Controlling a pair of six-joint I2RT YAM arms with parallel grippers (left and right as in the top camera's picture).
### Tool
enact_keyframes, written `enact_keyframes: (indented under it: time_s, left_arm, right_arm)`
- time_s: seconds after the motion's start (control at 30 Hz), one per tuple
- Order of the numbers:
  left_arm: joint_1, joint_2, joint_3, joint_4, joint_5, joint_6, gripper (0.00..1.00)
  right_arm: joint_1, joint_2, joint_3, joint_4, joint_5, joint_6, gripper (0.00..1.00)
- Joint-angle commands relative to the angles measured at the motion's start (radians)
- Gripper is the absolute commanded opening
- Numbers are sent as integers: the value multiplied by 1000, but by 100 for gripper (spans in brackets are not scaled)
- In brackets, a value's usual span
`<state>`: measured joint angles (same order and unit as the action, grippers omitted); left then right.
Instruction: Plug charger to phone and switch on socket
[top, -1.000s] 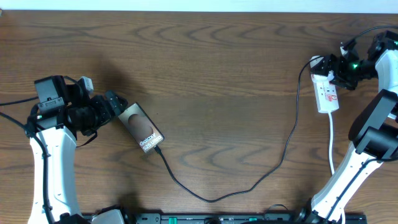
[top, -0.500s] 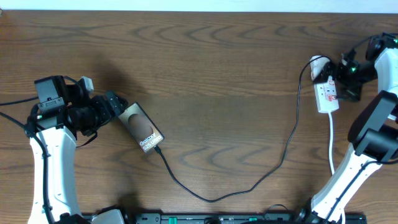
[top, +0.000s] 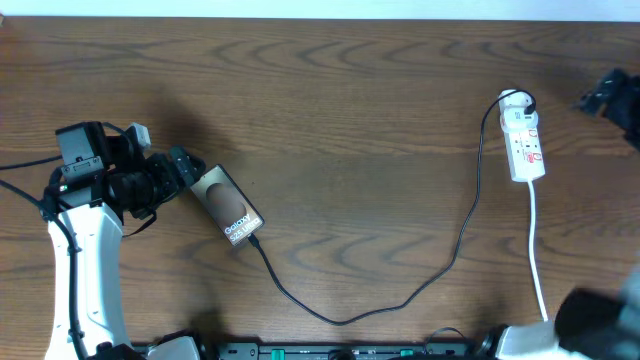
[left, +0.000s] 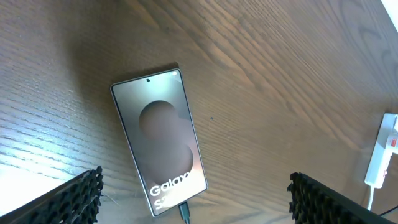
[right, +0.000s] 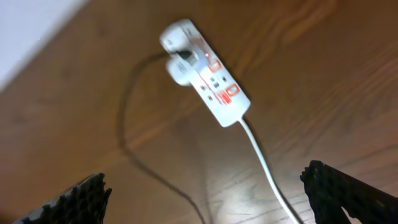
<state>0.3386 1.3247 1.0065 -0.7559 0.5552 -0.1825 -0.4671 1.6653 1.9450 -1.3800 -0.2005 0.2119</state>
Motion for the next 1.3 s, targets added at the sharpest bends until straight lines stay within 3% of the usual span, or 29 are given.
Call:
enact_keyframes:
  time_s: [0.0,0.37,0.73,0.97,1.1,1.27]
  left_arm:
    - [3,-6,5,-3,10,10,94]
    - [3,-6,5,-3,10,10,94]
    - [0,0,5,-3,5,10,94]
    - [0,25,5,-3,-83,11,94]
    - [-3,26,5,-2,-301,10,94]
    - [-3,17,5,-6,-340,10,94]
  right_arm:
    - [7,-134,5,-8,8,57,99]
    - [7,-388,5,-8,8,57,99]
    - [7,-465,5,-8,8,57,99]
    - [7,-463,5,-8,8,57,99]
    - [7,-463,5,-8,8,57,99]
    - [7,-463,5,-8,8,57,99]
